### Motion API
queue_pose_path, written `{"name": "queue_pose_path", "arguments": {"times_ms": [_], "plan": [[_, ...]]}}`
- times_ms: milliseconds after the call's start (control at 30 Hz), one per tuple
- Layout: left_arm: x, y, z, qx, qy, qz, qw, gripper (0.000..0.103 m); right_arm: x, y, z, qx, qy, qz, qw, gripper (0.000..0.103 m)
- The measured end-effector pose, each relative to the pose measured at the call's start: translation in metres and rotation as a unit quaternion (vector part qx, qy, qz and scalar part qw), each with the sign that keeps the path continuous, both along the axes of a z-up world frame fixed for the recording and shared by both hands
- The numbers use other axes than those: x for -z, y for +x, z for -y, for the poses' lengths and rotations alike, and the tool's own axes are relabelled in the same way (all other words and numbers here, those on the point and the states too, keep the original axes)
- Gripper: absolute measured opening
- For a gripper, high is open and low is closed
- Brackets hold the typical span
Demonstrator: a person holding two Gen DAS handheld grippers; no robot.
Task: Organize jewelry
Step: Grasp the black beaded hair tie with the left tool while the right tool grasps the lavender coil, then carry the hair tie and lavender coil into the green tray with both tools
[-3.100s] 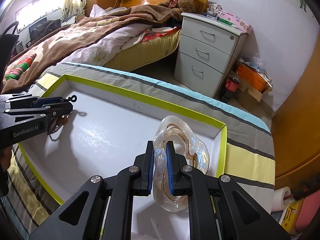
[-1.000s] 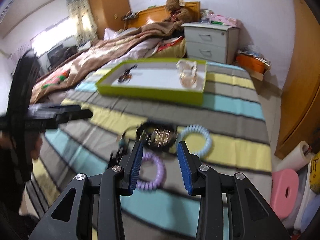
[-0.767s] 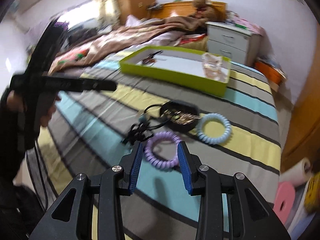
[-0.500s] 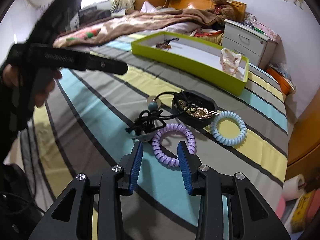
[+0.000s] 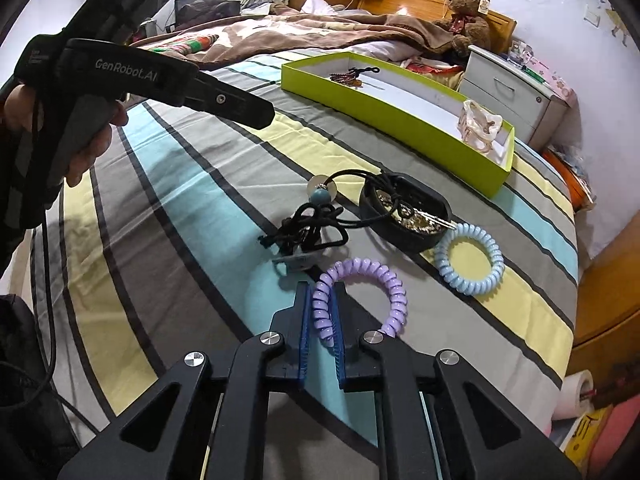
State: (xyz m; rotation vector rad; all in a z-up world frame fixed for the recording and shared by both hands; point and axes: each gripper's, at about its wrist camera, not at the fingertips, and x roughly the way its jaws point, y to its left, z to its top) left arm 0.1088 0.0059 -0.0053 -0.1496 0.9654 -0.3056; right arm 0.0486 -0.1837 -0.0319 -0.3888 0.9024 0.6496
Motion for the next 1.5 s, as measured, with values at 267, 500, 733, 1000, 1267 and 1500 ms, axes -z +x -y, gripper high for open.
{"name": "queue_pose_path", "arguments": {"times_ms": [267,500,733,1000,1267,1500], "plan": [[-0.003,-0.008,0.019,0.042,-0.011,0.003,0.999,0.084,-0.016,-0.005,0.037,0.073,0.052,0.017,0.996,0.009],[0.004,-0.021,0.061,0.115,0.003,0.003,0.9933,0.084,-0.026,-0.014,0.065,0.128,0.086,0.026,0.988,0.009],[0.015,-0.023,0.089,0.123,0.03,-0.001,0.9919,0.084,-0.029,-0.02,0.082,0.154,0.103,0.032,0.982,0.009],[0.023,-0.025,0.105,0.116,0.063,0.006,0.9913,0.074,-0.029,-0.023,0.087,0.163,0.116,0.036,0.979,0.009],[0.021,-0.026,0.101,0.108,0.079,0.014,0.9909,0.042,-0.03,-0.023,0.084,0.163,0.12,0.038,0.979,0.009],[0.021,-0.027,0.099,0.109,0.069,0.012,0.9915,0.029,-0.032,-0.022,0.08,0.165,0.121,0.044,0.978,0.009]]}}
